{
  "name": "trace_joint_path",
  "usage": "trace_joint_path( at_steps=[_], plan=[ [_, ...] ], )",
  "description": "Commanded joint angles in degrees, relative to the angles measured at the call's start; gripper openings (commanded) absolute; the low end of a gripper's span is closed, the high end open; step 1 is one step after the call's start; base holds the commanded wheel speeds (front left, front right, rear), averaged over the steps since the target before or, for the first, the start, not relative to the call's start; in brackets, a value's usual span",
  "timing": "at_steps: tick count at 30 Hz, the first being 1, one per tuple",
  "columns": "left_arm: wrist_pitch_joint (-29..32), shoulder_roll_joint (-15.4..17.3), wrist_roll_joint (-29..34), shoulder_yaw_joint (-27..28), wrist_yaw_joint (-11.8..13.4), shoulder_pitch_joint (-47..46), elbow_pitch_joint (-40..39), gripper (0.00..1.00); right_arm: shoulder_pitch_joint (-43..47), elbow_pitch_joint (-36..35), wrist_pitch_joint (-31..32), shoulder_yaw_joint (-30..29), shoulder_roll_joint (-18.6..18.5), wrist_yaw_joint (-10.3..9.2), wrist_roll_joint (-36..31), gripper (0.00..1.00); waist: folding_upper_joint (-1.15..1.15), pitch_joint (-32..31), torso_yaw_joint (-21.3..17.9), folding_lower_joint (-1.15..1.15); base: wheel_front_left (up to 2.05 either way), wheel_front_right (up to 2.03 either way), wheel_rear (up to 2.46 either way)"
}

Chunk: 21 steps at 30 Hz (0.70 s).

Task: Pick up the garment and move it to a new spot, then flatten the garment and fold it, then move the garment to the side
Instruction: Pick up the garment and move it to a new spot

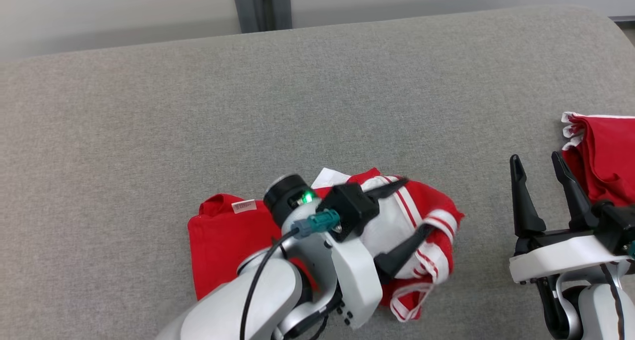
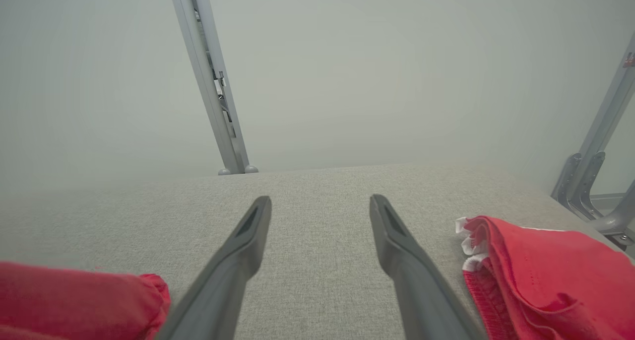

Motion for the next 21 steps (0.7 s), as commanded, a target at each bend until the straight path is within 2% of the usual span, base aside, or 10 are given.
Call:
trace_joint_path(
  at_steps=[1,5,12,15,21],
  plan=[
    [1.8,1.0,-0.6,-1.0,-0.5,1.1,-0.2,1.0,0.5,-0.4,0.4,-0.2,-0.3,-0.02,-0.1,1.0,0.0,-0.3,0.4,0.0,0.0,0.0,0.0],
    [6.0,2.9,-2.1,-3.0,-1.6,2.0,-1.1,1.0,1.0,-0.6,0.7,-0.3,-0.3,-0.02,0.0,1.0,0.0,-0.7,0.6,0.0,0.0,0.0,0.0],
    [8.3,6.7,-4.4,-2.5,-0.9,4.8,-4.0,1.0,2.2,-0.9,1.1,-1.1,-0.3,-0.02,0.0,1.0,0.0,-1.7,2.1,0.0,0.0,0.0,0.0],
    [6.8,8.8,-4.9,0.0,1.8,6.9,-5.9,1.0,2.4,-1.3,1.2,-1.1,-0.3,-0.02,-0.2,1.0,0.0,-2.2,3.1,0.0,0.0,0.0,0.0],
    [-1.3,11.4,-5.9,9.7,10.0,10.9,-9.0,1.0,2.4,-2.7,1.3,-0.8,-0.3,-0.02,-1.2,1.0,0.0,-3.4,5.6,0.0,0.0,0.0,0.0]
  ],
)
